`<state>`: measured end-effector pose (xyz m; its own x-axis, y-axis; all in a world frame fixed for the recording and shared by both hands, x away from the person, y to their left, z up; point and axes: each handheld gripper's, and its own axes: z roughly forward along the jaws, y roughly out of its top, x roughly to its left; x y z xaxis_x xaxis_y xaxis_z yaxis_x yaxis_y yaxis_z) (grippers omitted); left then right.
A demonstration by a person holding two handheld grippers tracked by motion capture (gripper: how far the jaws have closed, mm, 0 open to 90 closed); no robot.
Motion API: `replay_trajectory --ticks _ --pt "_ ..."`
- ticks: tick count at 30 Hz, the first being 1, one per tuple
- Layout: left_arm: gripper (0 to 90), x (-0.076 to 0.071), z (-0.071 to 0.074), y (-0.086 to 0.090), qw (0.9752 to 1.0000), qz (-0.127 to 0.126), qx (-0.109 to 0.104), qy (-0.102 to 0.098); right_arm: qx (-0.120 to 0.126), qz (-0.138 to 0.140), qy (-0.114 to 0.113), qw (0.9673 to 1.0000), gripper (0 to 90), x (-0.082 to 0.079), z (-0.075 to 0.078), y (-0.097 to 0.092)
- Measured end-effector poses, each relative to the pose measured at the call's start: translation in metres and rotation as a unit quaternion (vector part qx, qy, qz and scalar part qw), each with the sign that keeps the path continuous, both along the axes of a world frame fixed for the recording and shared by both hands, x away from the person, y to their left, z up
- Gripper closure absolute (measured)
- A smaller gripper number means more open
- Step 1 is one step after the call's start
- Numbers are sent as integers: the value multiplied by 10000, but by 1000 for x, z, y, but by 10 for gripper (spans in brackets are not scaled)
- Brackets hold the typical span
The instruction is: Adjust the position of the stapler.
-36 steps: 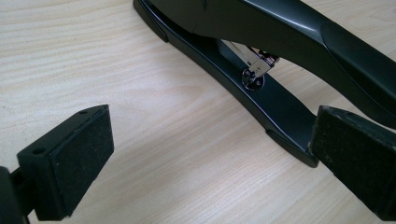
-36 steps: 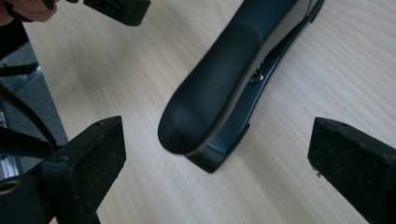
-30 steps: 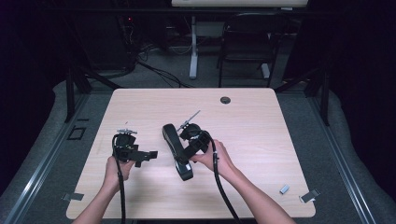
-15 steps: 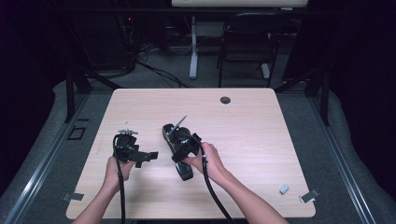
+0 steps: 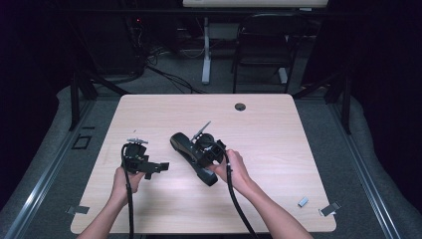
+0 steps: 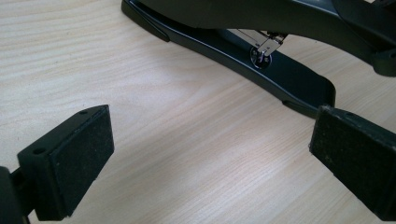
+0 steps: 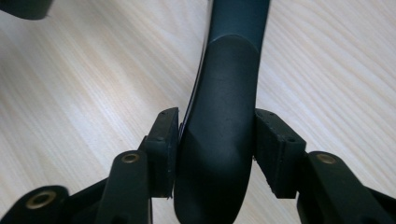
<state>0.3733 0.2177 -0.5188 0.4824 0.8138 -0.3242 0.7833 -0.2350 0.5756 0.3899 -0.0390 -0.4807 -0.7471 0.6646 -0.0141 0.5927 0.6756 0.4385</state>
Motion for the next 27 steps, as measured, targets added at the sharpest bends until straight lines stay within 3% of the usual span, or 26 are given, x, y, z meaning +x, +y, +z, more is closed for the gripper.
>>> replay_trajectory --ticks 9,20,27 --pt "2 0 0 0 10000 -34 7 -34 97 93 -56 9999 556 1 0 -10" --pt "4 -1 0 1 10000 -40 23 -54 81 589 -49 9982 558 -2 1 -29" --pt "3 -3 4 -3 9999 -60 61 -101 -5 727 71 9973 558 -6 2 -43"
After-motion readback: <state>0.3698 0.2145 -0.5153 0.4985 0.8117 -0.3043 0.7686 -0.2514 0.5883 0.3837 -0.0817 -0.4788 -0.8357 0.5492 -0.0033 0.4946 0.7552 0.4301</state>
